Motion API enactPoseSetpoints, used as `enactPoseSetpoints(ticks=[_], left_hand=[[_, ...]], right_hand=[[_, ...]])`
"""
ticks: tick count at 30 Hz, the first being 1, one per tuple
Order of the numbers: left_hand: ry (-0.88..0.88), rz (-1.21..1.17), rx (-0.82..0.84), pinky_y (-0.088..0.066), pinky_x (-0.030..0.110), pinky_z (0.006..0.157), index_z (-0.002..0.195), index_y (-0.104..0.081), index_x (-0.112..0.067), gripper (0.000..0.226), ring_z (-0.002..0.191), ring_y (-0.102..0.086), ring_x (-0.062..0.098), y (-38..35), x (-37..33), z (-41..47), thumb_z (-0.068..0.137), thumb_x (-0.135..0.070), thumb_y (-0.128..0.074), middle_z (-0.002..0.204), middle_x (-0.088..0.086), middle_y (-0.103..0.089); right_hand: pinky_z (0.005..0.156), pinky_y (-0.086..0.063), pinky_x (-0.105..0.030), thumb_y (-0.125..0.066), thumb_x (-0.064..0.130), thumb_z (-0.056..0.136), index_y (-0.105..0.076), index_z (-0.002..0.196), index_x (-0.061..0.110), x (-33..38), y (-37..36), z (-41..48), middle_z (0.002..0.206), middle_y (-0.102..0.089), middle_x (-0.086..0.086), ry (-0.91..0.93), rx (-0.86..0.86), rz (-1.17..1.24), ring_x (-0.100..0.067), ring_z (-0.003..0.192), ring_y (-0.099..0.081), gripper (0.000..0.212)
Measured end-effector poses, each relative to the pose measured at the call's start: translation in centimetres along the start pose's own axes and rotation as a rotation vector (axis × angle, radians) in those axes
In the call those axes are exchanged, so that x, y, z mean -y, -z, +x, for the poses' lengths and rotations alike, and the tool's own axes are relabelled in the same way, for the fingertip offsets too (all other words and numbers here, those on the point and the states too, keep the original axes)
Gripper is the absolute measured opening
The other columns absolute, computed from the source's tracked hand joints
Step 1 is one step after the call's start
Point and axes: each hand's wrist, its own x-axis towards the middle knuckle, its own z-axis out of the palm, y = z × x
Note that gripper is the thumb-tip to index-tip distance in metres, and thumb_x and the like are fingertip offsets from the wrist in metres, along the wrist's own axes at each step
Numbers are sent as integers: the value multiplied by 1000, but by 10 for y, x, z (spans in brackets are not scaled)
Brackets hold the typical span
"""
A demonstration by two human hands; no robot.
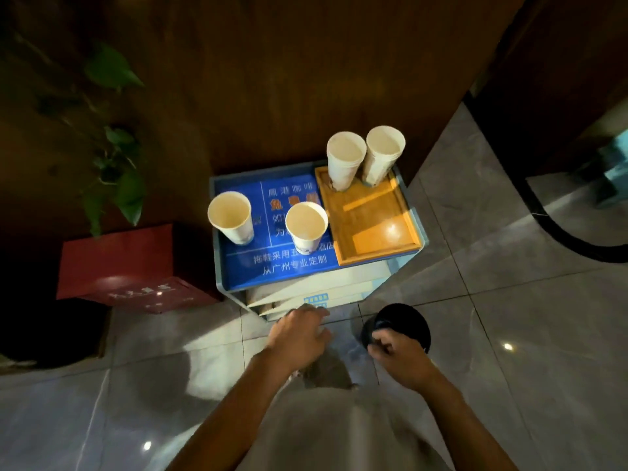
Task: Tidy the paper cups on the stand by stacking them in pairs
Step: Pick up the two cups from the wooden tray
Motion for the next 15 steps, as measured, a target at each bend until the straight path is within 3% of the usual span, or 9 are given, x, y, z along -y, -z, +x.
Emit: enactPoseSetpoints(ticks=[7, 11, 15], left_hand=[[-298, 39, -283, -56, 40, 86, 127, -55, -28, 45, 113, -62, 24, 103, -57, 65, 85, -45, -59, 129, -3, -63], [-263, 118, -303, -53, 50, 92, 133, -48, -26, 55, 119, -57, 31, 152, -79, 118, 83, -43, -62, 138, 4, -55], [-210, 172, -334, -49, 49, 99, 136, -45, -20, 63, 124, -52, 32, 180, -97, 174, 79, -36, -66, 139, 9, -52]], right_hand=[[96, -44, -33, -61, 42, 87, -56, 129, 21, 71, 123, 29, 129, -61, -9, 148, -321, -67, -25, 118, -57, 47], [93, -44, -33, -66, 36, 84, -54, 133, 21, 102, 189, 59, 129, -61, -12, 210, -424, -144, -29, 116, -58, 52], [89, -46, -33, -65, 32, 84, -51, 134, 21, 123, 236, 97, 126, -62, -9, 328, -457, -222, -29, 113, -59, 53]])
